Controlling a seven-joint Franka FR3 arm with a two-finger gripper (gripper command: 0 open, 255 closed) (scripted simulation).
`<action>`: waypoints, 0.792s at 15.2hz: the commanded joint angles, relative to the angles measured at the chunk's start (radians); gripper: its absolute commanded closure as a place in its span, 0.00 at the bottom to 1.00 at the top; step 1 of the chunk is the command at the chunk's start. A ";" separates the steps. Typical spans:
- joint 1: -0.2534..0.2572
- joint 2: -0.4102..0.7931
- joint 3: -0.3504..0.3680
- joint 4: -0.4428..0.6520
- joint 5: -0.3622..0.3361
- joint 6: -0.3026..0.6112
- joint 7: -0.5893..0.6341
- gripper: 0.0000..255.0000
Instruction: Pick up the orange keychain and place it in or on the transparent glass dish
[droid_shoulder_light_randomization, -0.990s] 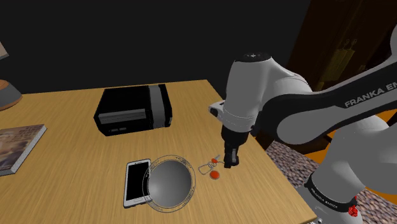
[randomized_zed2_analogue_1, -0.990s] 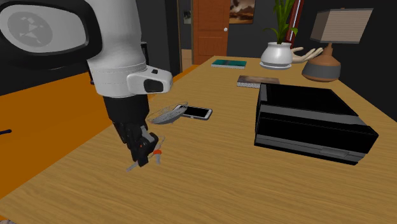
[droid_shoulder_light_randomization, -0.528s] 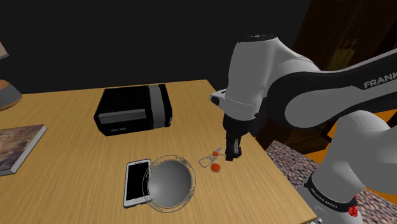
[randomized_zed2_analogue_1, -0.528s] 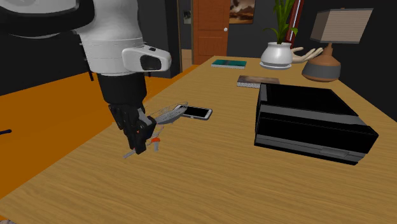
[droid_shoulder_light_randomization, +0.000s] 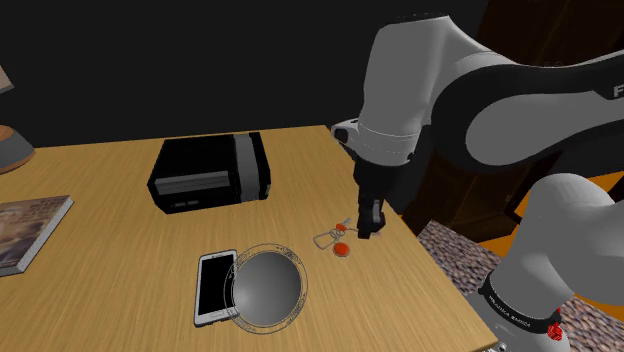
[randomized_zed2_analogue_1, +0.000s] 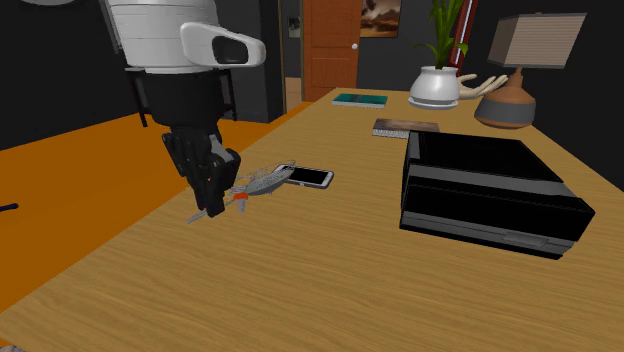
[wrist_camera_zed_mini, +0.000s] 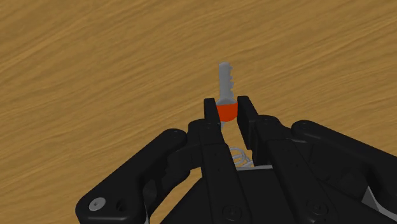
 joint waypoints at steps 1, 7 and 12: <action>-0.001 -0.013 -0.006 0.019 -0.004 -0.032 -0.001 1.00; -0.002 0.088 0.042 0.135 -0.003 -0.042 0.057 1.00; -0.013 0.273 0.128 0.300 -0.028 -0.015 0.160 1.00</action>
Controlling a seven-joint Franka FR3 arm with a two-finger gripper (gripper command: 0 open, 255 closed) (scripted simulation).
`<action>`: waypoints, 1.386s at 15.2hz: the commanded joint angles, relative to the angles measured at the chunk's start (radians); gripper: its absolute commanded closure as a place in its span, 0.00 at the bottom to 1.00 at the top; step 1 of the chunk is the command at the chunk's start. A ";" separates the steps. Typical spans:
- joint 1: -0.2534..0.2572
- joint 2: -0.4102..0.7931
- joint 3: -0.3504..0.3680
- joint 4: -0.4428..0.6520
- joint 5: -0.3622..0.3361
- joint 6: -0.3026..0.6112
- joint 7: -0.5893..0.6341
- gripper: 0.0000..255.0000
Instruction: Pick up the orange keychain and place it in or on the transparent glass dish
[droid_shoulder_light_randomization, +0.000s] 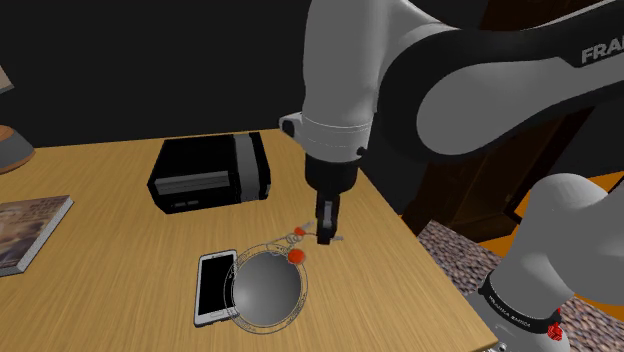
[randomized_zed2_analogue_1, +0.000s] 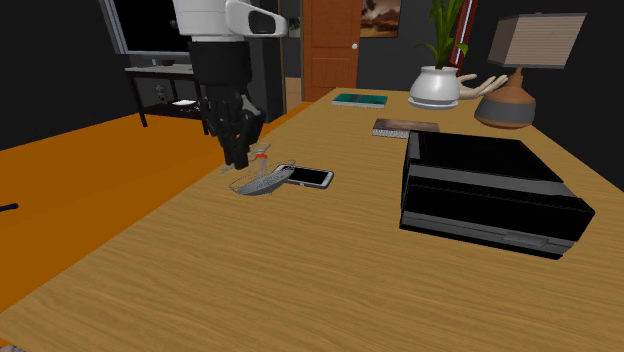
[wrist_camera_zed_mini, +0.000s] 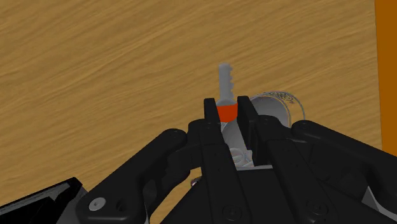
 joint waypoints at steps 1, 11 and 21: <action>-0.003 0.077 0.036 0.080 -0.017 -0.001 0.050 1.00; -0.008 0.226 0.094 0.127 -0.068 0.097 0.129 1.00; -0.009 0.279 0.106 0.068 -0.088 0.205 0.146 1.00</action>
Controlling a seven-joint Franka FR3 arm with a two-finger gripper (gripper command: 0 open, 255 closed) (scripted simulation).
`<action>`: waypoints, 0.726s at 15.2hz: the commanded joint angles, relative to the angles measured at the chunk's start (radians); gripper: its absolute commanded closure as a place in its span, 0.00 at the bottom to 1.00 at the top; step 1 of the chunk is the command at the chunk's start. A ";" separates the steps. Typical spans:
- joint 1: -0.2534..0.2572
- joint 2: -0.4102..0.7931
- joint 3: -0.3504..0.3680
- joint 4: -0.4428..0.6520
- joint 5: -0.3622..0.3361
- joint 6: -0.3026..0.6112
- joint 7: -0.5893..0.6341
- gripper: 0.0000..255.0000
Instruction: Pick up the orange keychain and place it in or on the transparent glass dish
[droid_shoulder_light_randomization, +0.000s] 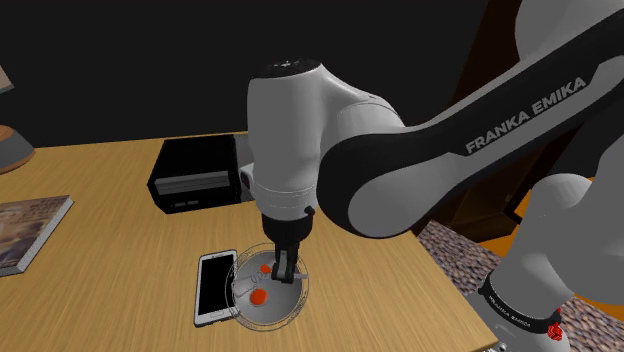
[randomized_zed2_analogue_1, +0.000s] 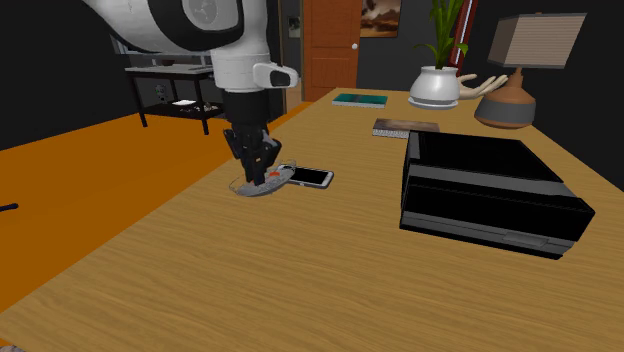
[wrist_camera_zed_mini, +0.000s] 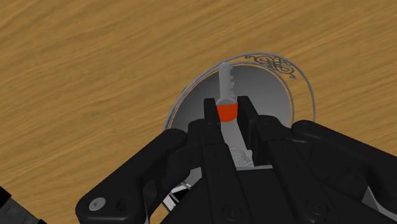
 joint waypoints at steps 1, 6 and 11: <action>0.000 0.003 0.001 -0.002 -0.001 0.004 0.001 1.00; 0.000 0.003 0.001 -0.002 -0.001 0.004 0.001 0.00; 0.000 0.003 0.001 -0.002 -0.001 0.004 0.001 0.00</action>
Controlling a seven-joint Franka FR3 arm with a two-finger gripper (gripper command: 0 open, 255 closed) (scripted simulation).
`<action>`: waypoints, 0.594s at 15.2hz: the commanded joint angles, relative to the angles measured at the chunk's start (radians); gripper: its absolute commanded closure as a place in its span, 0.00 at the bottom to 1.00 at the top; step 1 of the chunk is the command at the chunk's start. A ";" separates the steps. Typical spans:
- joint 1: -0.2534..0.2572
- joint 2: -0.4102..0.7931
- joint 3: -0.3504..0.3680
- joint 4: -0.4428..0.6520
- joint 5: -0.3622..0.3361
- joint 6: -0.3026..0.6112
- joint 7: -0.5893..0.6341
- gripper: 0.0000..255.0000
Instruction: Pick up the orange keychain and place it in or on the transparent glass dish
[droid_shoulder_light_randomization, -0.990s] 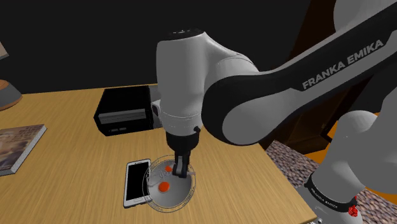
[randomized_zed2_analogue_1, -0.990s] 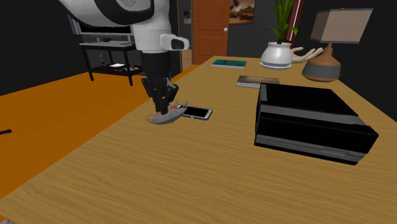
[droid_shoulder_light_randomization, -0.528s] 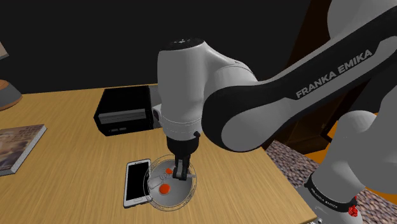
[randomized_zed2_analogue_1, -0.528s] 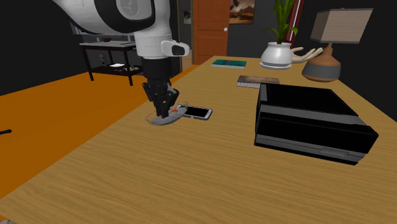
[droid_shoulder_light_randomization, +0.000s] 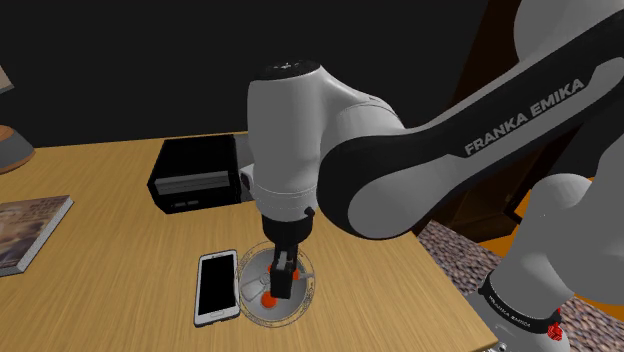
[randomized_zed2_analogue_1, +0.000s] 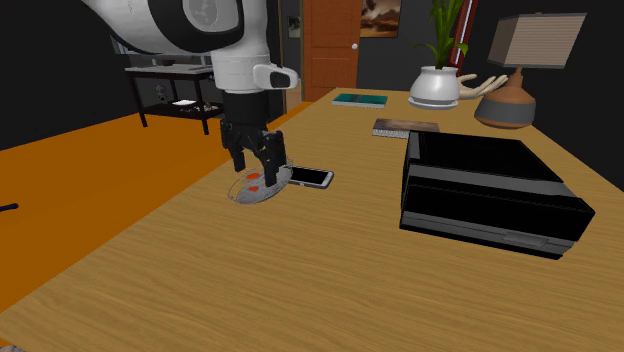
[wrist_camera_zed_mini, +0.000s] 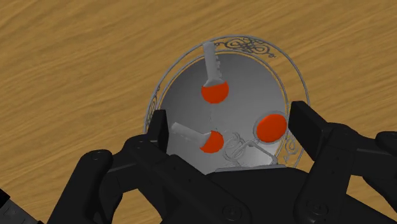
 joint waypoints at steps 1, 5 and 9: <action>0.000 -0.019 -0.004 0.018 0.008 -0.035 -0.007 0.00; 0.001 -0.064 -0.016 0.075 0.024 -0.133 -0.021 0.00; 0.001 -0.064 -0.016 0.075 0.024 -0.133 -0.021 0.00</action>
